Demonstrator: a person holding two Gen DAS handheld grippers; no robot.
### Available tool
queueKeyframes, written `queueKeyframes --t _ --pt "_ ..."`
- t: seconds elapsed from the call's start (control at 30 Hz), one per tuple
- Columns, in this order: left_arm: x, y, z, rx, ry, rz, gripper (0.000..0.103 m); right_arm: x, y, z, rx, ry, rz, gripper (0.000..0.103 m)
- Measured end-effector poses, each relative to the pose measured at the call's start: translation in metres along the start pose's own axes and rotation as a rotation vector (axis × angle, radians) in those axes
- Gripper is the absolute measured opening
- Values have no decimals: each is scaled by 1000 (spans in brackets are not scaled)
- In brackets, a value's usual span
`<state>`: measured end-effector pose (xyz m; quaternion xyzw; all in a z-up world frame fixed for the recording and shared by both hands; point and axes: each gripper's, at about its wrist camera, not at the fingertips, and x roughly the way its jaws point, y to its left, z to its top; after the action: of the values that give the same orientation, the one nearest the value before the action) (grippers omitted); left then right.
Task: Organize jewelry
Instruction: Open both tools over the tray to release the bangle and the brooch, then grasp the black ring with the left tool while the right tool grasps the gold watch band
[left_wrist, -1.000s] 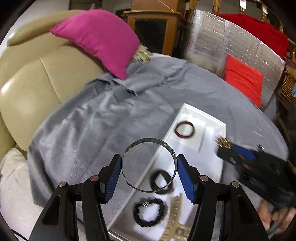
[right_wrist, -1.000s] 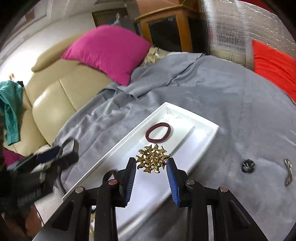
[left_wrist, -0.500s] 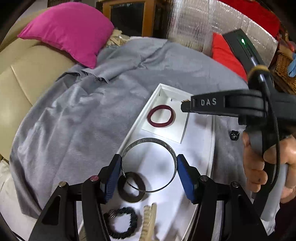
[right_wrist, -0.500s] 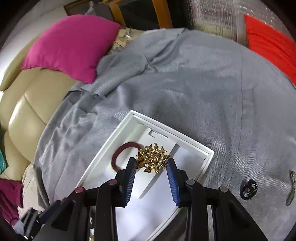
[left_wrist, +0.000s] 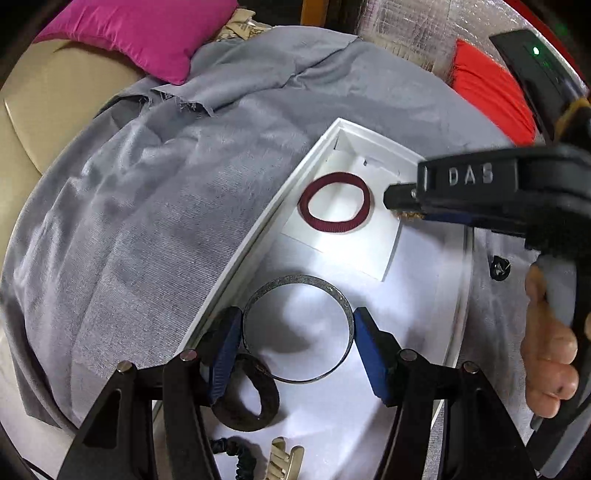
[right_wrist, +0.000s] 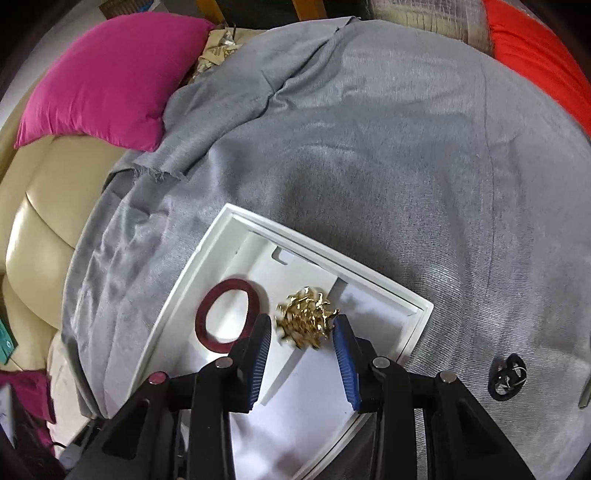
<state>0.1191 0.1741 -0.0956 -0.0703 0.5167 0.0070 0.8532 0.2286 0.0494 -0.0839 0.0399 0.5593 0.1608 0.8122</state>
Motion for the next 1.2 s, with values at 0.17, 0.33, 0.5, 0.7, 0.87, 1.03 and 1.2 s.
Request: queueKeyframes --t 0.17,0.33,0.5,0.7,0.87,1.03,1.2 --pt "2 0 0 -17 32 7 63 -8 -3 -1 19 -14 41 57" --pt "-8 -4 -1 -9 -9 28 63 -38 -15 -7 60 -93 109 57" --pt "-29 -16 -2 6 -91 55 63 -84 -39 -28 94 -203 148 57" --pt "-56 -49 -7 47 -192 61 63 -142 -108 -81 204 -318 157 57" --pt "-71 -92 -17 121 -283 61 66 -183 -182 -134 355 -404 140 57" --pt "-70 -136 -28 195 -303 49 66 -207 -252 -176 523 -480 136 56" --pt "-55 -164 -30 221 -262 35 67 -200 -289 -194 598 -472 129 55"
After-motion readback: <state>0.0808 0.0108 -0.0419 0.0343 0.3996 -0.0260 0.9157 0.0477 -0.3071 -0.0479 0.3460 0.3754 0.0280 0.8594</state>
